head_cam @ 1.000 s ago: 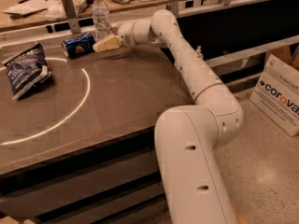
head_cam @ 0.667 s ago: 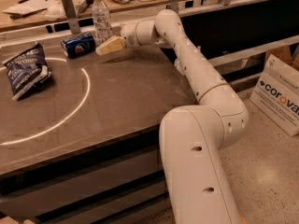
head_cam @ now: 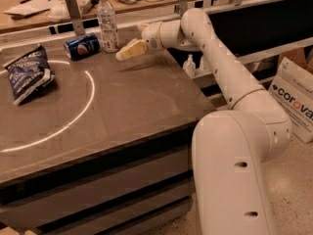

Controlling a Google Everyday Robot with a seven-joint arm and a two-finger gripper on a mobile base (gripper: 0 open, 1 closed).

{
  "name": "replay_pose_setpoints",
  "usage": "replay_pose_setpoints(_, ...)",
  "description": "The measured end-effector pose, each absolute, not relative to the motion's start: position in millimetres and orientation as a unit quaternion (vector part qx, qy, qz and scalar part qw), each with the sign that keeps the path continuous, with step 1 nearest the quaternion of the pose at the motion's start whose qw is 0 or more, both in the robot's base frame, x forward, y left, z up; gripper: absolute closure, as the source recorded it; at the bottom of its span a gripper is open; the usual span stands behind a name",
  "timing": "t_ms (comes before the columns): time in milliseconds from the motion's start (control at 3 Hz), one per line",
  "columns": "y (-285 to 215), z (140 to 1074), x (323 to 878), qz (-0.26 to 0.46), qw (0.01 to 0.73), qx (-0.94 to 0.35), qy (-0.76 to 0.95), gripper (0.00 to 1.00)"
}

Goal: Move blue plastic bottle near pepsi can

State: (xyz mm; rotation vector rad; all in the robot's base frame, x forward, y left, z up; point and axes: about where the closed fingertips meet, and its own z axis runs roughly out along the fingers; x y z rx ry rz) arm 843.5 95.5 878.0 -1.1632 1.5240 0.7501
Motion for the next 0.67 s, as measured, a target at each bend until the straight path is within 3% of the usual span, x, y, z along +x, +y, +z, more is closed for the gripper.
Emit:
replay_pose_setpoints(333, 54.1, 887.4, 825.6, 0.287, 0.516, -0.492, 0.64, 0.0)
replay_pose_setpoints(667, 54.2, 887.3, 825.6, 0.287, 0.516, -0.492, 0.64, 0.0)
